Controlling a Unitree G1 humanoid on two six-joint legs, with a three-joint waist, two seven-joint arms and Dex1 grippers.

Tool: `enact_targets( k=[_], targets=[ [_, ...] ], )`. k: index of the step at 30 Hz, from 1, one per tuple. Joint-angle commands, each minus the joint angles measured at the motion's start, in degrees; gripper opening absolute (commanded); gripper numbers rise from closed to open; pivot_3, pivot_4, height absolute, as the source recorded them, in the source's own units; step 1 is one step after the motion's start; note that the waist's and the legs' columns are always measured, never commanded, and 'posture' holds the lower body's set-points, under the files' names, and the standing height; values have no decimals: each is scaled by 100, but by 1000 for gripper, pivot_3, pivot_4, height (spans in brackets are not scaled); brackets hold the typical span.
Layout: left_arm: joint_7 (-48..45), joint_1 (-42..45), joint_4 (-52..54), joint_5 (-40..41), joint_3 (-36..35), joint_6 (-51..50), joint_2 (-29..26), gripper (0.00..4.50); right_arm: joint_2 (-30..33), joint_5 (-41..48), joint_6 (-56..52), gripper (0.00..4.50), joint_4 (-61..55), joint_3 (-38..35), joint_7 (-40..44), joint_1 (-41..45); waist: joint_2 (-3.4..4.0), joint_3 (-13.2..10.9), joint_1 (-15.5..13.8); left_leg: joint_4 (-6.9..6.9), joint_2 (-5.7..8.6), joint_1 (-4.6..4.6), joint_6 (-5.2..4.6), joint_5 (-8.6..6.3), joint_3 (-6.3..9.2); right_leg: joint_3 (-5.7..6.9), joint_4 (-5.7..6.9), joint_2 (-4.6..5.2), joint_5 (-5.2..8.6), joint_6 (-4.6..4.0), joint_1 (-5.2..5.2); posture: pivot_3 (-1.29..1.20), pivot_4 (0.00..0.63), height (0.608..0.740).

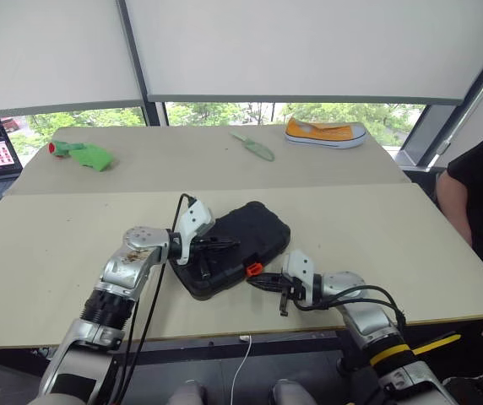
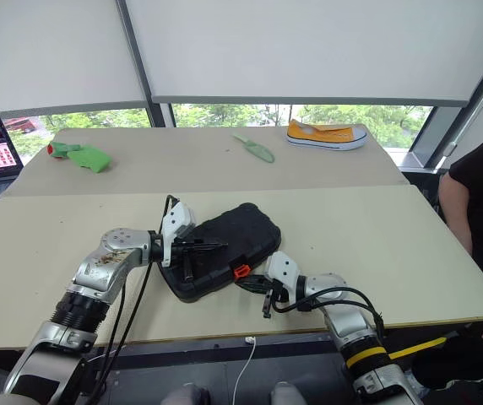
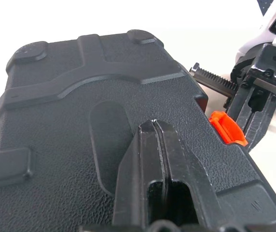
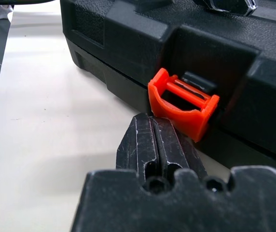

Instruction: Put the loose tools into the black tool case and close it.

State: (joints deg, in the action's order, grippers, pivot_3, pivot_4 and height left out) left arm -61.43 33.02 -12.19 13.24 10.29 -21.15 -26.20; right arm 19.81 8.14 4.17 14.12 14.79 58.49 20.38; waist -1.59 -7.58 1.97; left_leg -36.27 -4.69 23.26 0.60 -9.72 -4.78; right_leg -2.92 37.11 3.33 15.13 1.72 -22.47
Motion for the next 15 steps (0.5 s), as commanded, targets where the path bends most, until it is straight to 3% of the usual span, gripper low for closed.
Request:
enact_targets(
  k=[1,15],
  targets=[
    [48,-298,-418,-254,358,-193,83,18,-11,239,85,0,-615,-288,-151,134,0,0,-1,0,0,0,0,0,0,0,0,0,1,-1,0,0,150,740],
    [-121,-420,-362,-353,539,-305,20,18,123,364,-24,0,-827,-512,-220,309,2,1,20,8,3,-8,23,-14,1,-2,-1,2,6,-9,0,0,150,740]
  ],
)
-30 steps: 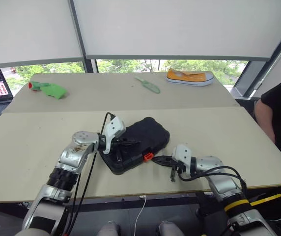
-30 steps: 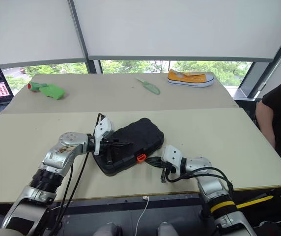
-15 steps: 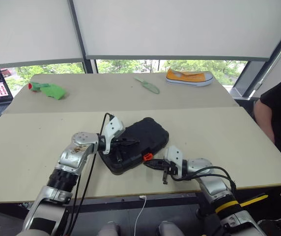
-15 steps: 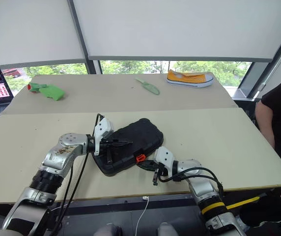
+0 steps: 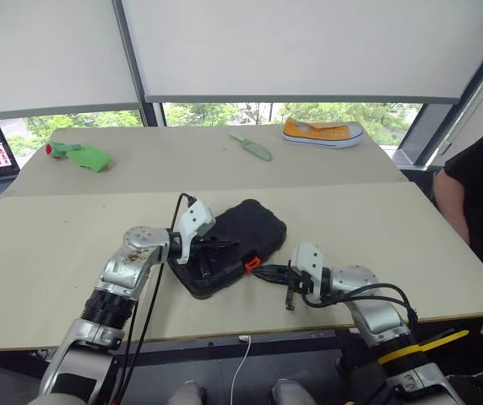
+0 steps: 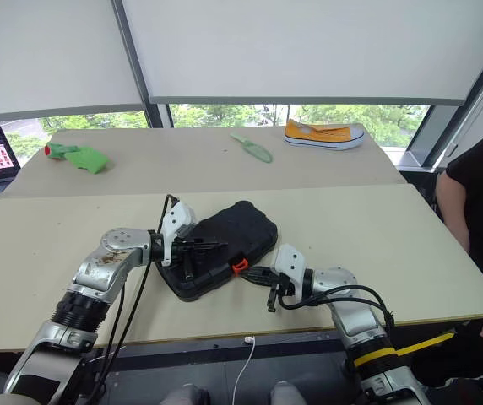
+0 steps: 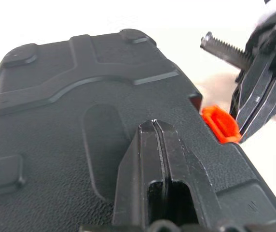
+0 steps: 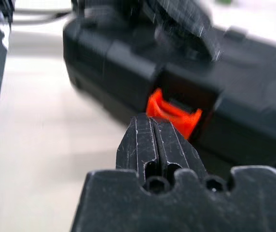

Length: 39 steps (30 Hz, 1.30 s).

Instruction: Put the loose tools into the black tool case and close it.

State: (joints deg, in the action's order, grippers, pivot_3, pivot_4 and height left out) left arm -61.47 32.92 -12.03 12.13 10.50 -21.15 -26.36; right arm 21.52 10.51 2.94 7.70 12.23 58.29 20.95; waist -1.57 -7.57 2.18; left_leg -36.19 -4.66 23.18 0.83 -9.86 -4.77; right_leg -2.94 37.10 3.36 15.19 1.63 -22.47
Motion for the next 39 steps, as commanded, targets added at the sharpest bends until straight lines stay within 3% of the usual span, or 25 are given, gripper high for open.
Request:
enact_targets(
  k=[1,6,16,28,31,34,39],
  targets=[
    [-131,-414,-368,-245,529,-323,32,18,-68,116,101,0,-158,-235,-207,265,1,1,-2,0,0,0,0,0,0,0,0,1,1,-2,0,0,150,740],
    [-140,-440,-336,-243,529,-346,17,18,-66,25,109,0,-41,-137,-156,231,4,17,-20,22,4,-3,-4,2,0,0,-12,4,9,4,4,0,150,740],
    [-237,-530,-321,-131,340,-114,-49,18,560,529,-662,0,-1036,-264,218,-486,6,19,-58,30,4,-5,-6,-2,-1,0,-17,5,33,-18,3,0,150,740],
    [-203,-594,-385,-153,210,364,31,18,-141,-280,-269,0,387,112,-391,233,4,20,8,35,5,-8,-8,-1,0,0,-18,5,43,-30,2,0,150,740],
    [-106,-765,-167,97,-216,867,74,18,-103,-80,-264,0,195,5,-202,183,5,19,15,35,4,-6,-8,-1,-1,-1,-17,5,43,-31,0,0,150,740],
    [-400,-1066,211,650,-793,1243,-38,747,169,406,-462,0,-347,-294,112,-143,-1,13,34,38,1,10,-12,1,-3,-4,-16,4,24,-3,-19,0,150,740],
    [-454,-1688,690,995,-1718,1926,-581,2520,966,830,-433,1464,-1063,-834,513,-739,-10,2,29,52,0,44,-7,-11,-9,-12,-15,2,16,-36,-59,0,150,740]
  ],
)
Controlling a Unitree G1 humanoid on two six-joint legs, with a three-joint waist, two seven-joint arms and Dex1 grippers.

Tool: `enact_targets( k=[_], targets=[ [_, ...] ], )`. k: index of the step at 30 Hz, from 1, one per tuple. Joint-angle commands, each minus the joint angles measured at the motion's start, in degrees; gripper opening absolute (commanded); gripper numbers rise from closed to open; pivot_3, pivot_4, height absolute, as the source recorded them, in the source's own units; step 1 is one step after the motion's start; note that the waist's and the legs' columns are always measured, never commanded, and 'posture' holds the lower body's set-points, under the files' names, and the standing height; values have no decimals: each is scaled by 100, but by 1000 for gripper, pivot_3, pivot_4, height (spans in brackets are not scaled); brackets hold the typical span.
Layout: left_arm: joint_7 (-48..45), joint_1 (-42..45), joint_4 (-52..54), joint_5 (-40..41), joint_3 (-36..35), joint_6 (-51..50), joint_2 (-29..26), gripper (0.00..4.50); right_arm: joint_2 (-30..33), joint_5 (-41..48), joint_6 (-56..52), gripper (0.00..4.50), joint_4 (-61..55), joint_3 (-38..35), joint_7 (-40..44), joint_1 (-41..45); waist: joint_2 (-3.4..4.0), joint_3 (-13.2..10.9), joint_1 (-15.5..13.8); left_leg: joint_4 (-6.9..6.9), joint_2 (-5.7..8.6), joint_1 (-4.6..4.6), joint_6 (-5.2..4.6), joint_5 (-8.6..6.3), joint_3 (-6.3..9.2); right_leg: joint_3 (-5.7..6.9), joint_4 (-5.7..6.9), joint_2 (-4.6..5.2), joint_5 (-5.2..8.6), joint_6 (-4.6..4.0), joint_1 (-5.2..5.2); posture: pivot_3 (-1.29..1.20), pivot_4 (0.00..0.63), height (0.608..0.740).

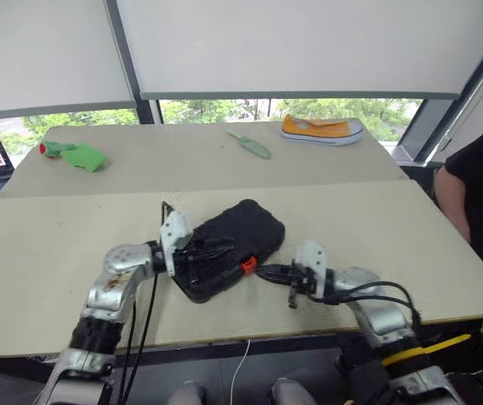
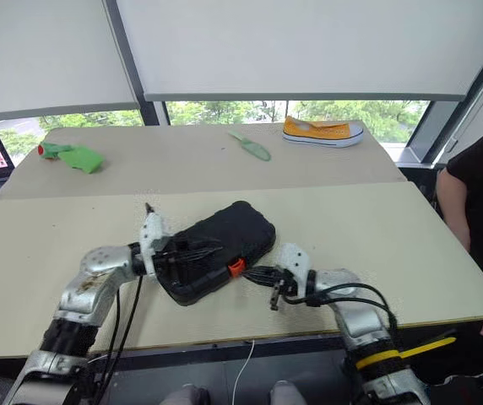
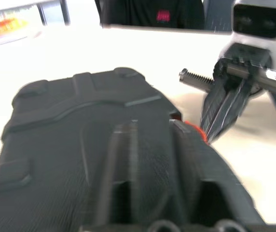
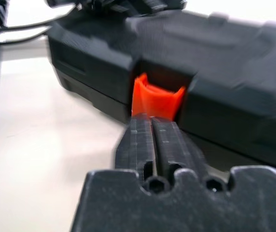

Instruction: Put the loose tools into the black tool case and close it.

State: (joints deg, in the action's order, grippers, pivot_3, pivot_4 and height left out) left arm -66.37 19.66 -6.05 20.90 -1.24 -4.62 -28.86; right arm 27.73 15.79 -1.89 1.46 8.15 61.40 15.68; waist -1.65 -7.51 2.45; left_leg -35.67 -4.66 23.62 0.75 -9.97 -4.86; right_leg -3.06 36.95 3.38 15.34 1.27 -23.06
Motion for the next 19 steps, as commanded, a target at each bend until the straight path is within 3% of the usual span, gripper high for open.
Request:
enact_targets(
  k=[1,5,9,12,19],
  targets=[
    [109,-522,92,106,-758,294,-527,2986,539,323,195,1884,-463,-576,285,-319,-5,-19,4,0,0,5,-2,-1,-1,0,0,0,1,-1,-8,0,150,740],
    [-7,-1183,-183,62,-1425,821,-1132,4407,1072,315,729,3173,-184,-1073,538,-590,-32,-59,-19,-1,-2,18,-1,-2,-5,1,-6,1,2,0,-22,0,150,740],
    [301,-1778,-636,-202,-1884,1306,-1432,4500,1400,197,1320,4472,429,-1415,644,-656,-44,-76,-35,0,-1,19,1,-3,-18,0,-22,16,23,-31,-22,0,150,740],
    [636,-2120,-826,-344,-2106,1422,-1486,4500,1521,174,1599,4472,824,-1563,670,-638,-80,-102,-71,0,-6,21,2,-4,-19,1,-22,17,20,-39,-27,0,150,740],
    [1141,-2453,-783,-409,-2204,1280,-1449,4500,1547,165,1890,4472,1250,-1627,601,-463,-89,-110,-163,-1,-12,59,7,-6,-32,-2,-14,19,10,-51,-81,0,150,740]
  ],
)
